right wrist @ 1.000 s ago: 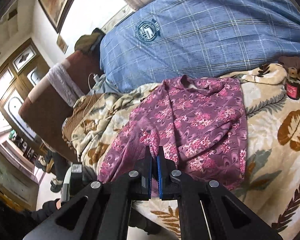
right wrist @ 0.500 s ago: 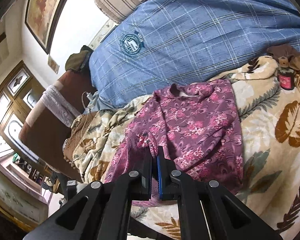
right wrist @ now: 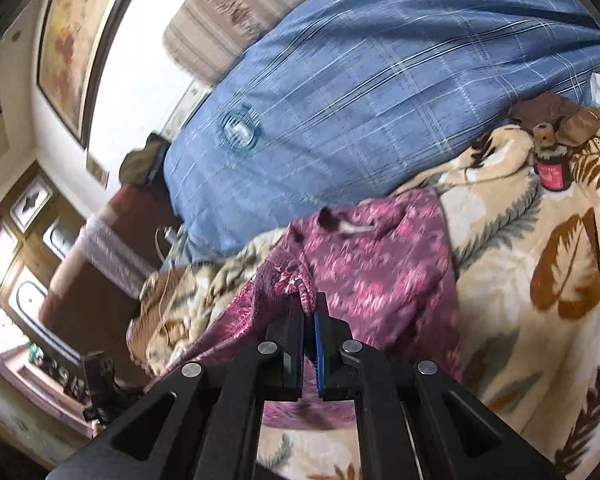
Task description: Fold small clothes
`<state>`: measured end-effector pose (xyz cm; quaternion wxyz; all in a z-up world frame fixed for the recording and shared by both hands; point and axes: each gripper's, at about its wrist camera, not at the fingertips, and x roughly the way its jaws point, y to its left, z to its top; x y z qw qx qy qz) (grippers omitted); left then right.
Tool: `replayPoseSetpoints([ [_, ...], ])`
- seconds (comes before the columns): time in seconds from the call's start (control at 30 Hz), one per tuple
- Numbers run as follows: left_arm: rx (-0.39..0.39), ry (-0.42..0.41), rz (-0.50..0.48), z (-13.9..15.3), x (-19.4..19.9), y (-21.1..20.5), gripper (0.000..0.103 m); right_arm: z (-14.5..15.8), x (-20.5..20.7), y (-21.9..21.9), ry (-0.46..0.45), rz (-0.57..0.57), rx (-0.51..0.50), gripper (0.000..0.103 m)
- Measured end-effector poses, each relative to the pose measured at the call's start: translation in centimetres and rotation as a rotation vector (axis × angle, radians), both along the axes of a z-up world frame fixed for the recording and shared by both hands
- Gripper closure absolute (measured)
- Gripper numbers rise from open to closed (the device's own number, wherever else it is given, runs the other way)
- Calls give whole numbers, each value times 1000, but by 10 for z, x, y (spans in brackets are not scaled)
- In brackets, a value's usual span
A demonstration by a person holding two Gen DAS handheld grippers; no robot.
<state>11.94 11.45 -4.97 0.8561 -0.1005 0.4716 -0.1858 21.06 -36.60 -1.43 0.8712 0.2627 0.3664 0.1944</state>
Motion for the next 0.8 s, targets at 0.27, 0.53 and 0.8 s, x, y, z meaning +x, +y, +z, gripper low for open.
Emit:
replayPoseSetpoints([
  [0.27, -4, 78, -60, -25, 214, -36, 100, -31, 132, -32, 122, -118, -88, 100],
  [0.53, -64, 365, -58, -136, 324, -54, 87, -134, 242, -48, 362, -148, -166, 94],
  [0.8, -207, 183, 105, -60, 258, 8, 34, -90, 189, -44, 254, -199, -155, 44],
])
